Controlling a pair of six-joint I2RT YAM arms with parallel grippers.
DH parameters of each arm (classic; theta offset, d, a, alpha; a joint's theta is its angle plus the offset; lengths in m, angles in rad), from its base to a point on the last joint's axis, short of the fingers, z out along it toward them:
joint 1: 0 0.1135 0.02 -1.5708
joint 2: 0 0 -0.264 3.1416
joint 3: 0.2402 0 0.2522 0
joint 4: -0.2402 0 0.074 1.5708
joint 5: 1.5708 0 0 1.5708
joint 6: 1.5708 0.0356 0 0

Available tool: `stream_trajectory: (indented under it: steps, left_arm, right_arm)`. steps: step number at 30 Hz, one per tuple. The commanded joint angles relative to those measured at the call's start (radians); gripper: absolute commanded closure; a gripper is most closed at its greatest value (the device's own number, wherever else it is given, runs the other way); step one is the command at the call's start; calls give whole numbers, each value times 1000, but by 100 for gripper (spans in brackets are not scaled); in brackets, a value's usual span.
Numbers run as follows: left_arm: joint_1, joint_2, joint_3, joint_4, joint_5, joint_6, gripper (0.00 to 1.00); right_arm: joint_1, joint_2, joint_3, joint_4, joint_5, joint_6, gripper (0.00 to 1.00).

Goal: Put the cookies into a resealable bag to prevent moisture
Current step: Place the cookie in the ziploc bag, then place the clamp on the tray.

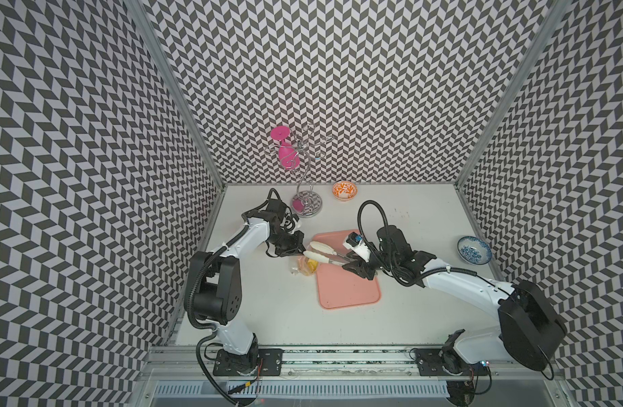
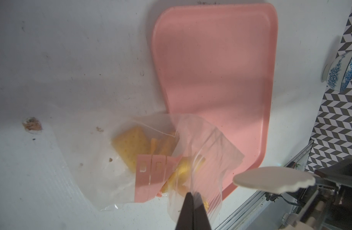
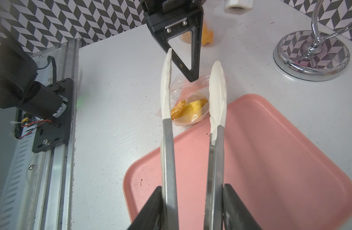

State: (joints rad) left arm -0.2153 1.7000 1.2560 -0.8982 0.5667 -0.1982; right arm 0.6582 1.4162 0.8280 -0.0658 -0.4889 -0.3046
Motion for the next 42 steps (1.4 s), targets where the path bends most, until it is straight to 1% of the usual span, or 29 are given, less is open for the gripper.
stream_trajectory:
  steps: [1, 4, 7, 10, 12, 14, 19, 23, 27, 30, 32, 33, 36, 37, 39, 40, 42]
  left_arm:
    - [9, -13, 24, -18, 2, 20, 100]
    - [16, -19, 29, -19, -2, 18, 100]
    - [24, -29, 40, -20, -9, 11, 100]
    - [30, -47, 52, -18, -12, -5, 100]
    - [31, -61, 53, -10, 2, -19, 100]
    - [31, -76, 50, 0, 19, -34, 100]
    - [31, -127, 38, 1, 25, -63, 100]
    - [34, -165, 25, -13, -4, -77, 100]
    - [49, -207, 16, 8, -26, -116, 100]
    - [64, -232, -9, 50, -8, -158, 100]
    - [68, -240, -25, 75, 10, -186, 100]
    - [71, -249, -40, 96, 17, -192, 100]
    - [83, -288, -106, 190, 53, -295, 100]
    - [86, -306, -139, 238, 66, -339, 100]
    - [90, -343, -203, 328, 84, -424, 100]
    - [94, -361, -246, 378, 109, -475, 100]
    - [109, -399, -318, 482, 149, -575, 100]
  right_arm:
    - [1, -21, 26, 65, 8, -4, 54]
    - [-13, -81, 2, 39, 58, -13, 55]
    - [-47, -164, -69, 21, 128, -28, 54]
    - [-58, -215, -137, -30, 217, -93, 54]
    - [-56, -213, -182, -51, 240, -136, 54]
    - [-47, -201, -209, -48, 264, -146, 53]
    - [3, -144, -260, 31, 308, -169, 50]
    - [35, -70, -258, 26, 353, -206, 42]
    - [44, -62, -262, 74, 346, -198, 30]
    - [44, -52, -237, 75, 335, -191, 23]
    - [44, -65, -231, 84, 334, -182, 13]
    - [45, -72, -227, 88, 332, -178, 12]
    - [44, -102, -209, 113, 322, -141, 12]
    - [44, -118, -206, 142, 297, -102, 13]
    - [54, -135, -210, 240, 236, -10, 16]
    - [77, -136, -216, 314, 231, 41, 17]
    - [135, -120, -228, 442, 267, 113, 20]
